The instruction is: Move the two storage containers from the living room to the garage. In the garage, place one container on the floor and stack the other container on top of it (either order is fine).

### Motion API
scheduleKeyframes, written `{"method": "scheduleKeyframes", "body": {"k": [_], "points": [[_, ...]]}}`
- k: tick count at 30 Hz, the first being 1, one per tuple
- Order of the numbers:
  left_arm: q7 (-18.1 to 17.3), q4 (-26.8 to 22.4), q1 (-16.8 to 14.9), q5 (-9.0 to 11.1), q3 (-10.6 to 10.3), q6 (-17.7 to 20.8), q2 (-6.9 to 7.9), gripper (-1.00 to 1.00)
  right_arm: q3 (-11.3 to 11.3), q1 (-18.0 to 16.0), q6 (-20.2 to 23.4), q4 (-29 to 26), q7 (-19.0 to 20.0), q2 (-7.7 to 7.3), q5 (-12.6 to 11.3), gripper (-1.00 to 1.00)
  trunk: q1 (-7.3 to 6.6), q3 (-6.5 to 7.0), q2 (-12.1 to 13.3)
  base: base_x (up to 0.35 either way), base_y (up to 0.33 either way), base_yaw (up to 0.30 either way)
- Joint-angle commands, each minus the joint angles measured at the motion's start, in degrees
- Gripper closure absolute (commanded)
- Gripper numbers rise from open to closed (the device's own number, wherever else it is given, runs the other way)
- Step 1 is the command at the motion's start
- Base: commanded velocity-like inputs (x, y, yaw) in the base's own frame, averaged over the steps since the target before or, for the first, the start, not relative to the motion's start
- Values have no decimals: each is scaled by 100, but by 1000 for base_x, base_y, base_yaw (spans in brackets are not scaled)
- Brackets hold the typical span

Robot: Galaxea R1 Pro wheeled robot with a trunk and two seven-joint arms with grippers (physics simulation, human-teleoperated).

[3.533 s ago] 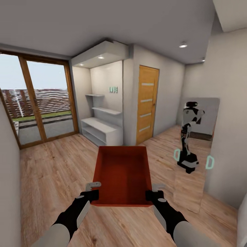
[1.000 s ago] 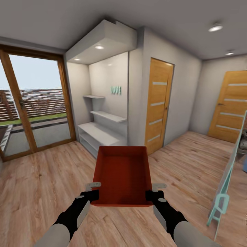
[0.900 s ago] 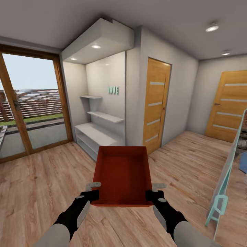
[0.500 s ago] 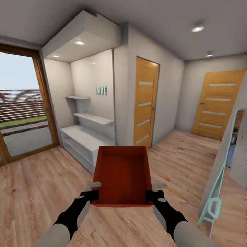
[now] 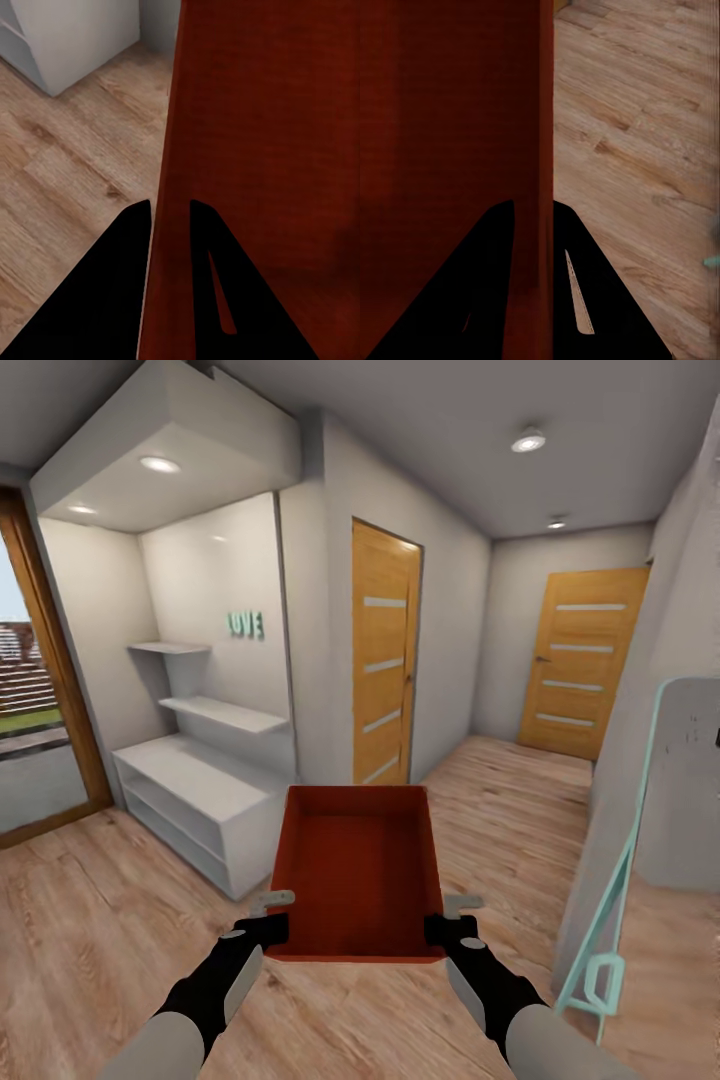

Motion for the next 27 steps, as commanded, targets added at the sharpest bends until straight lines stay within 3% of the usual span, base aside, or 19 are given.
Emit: {"method": "scheduleKeyframes", "body": {"k": [1, 16, 27], "points": [[72, -27, 1, 3, 56, 36, 95, 100, -64, -3, 22, -9, -57, -56, -57, 100, 5, -2, -4, 322, 0, -246], [72, -27, 1, 3, 56, 36, 95, 100, -64, -3, 18, -9, -57, -56, -57, 100, 5, -2, -4, 322, 0, -244], [72, -27, 1, 3, 56, 36, 95, 100, -64, -3, 13, -9, -57, -57, -57, 100, 5, -2, -4, 322, 0, -34]]}}
